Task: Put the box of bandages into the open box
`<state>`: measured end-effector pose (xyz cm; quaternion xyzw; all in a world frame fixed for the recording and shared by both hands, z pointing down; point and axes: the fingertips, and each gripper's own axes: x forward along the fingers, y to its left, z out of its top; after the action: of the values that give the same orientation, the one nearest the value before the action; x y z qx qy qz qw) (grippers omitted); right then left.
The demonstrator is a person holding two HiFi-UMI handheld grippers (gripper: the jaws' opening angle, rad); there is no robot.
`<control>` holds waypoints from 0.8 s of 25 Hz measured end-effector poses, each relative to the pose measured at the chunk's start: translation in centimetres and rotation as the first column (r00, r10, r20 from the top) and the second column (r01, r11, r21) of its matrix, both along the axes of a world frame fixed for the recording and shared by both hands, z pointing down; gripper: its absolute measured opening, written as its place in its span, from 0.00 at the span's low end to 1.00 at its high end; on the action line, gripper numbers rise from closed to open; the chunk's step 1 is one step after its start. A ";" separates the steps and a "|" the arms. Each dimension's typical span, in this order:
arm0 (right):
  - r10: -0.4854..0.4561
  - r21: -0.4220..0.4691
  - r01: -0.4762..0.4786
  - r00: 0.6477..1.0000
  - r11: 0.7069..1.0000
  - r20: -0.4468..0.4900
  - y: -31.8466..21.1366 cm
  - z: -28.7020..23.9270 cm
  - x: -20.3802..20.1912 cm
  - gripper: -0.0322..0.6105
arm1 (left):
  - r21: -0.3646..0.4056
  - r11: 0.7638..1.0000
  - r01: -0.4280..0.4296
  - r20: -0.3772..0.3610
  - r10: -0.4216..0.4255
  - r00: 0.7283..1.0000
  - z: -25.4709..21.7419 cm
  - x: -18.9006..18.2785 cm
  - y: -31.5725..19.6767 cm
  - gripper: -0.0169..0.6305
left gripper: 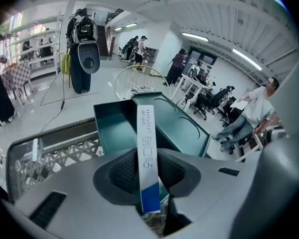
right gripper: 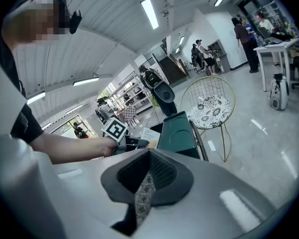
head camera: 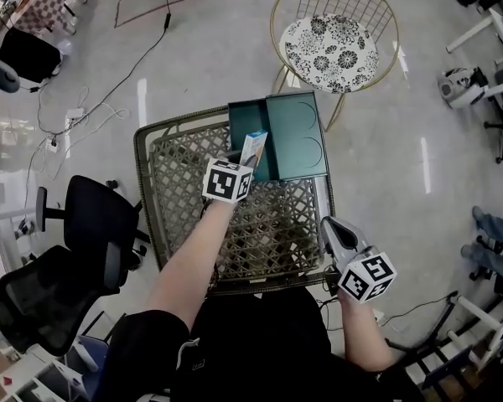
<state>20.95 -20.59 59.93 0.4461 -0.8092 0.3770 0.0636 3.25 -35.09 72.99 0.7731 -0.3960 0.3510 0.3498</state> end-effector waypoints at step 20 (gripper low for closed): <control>-0.029 -0.021 0.028 1.000 0.999 -0.010 0.9 -0.3 -1.5 0.07 | 0.040 0.994 -0.100 0.236 0.088 0.968 1.8 -2.7 2.3 0.24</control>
<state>19.40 -19.69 59.66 0.4359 -0.8112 0.3819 0.0778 0.57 -32.78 74.82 0.7532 -0.4062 0.4453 0.2635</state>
